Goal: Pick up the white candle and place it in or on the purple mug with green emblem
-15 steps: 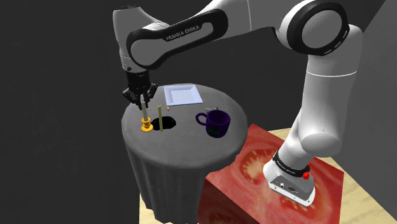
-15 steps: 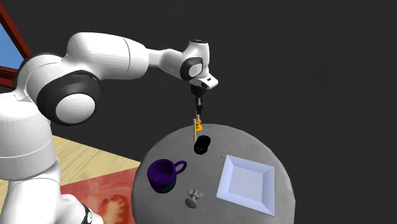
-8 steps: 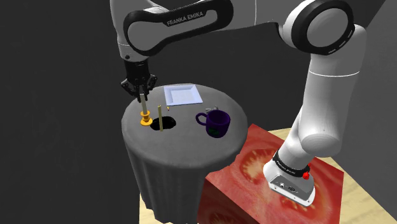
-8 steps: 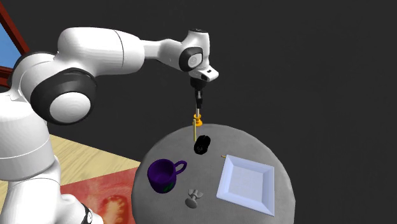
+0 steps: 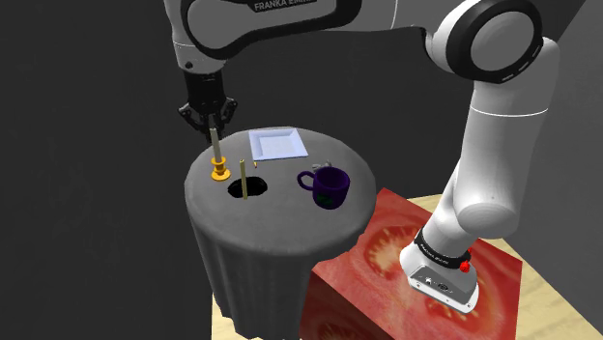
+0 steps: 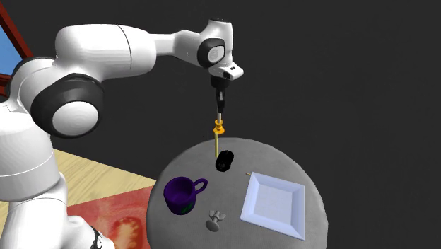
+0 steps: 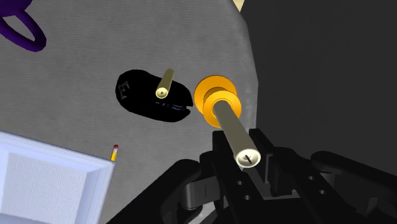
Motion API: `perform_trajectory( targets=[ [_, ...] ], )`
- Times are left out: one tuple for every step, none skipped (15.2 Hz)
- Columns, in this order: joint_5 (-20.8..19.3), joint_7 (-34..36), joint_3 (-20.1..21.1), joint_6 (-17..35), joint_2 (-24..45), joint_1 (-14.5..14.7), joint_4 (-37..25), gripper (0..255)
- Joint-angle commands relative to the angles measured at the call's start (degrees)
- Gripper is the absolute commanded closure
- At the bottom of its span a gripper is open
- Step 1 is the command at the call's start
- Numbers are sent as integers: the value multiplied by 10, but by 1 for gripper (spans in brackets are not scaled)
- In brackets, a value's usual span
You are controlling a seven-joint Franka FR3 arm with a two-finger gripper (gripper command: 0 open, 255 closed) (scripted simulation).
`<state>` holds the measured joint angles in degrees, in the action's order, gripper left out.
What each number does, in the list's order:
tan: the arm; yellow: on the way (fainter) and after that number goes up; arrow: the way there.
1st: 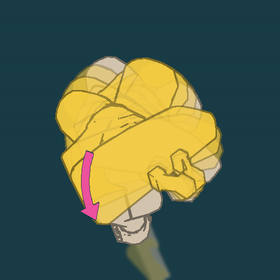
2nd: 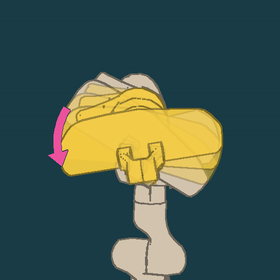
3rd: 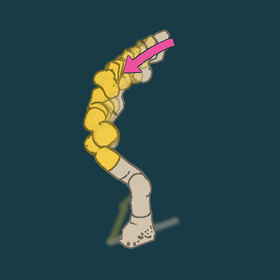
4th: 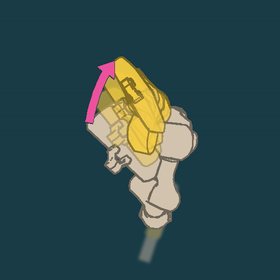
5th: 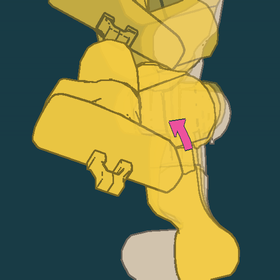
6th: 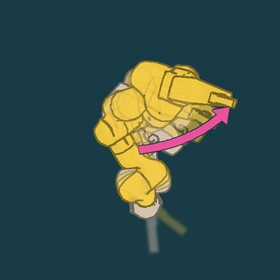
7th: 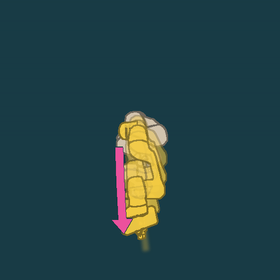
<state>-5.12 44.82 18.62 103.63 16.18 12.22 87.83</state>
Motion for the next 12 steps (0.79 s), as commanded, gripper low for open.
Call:
perform_trajectory(
  targets=[
    [0,-1,0,-17,1,0,-17,255],
    [0,-1,0,-24,1,1,-25,255],
    [0,-1,0,-32,2,1,-34,255],
    [0,-1,1,-40,2,2,-42,255],
    [0,-1,1,-48,3,2,-50,255],
    [0,-1,1,-56,3,3,-59,255],
    [-1,-1,1,-64,4,4,-68,255],
    [-1,-1,1,-73,6,4,-78,255],
    [-1,-1,1,-79,7,5,-85,255],
    [7,-10,0,-71,-20,-5,-53,255],
    [15,-18,-1,-65,-45,-13,-22,255],
    [24,-28,-3,-60,-70,-21,6,255]
  ],
)
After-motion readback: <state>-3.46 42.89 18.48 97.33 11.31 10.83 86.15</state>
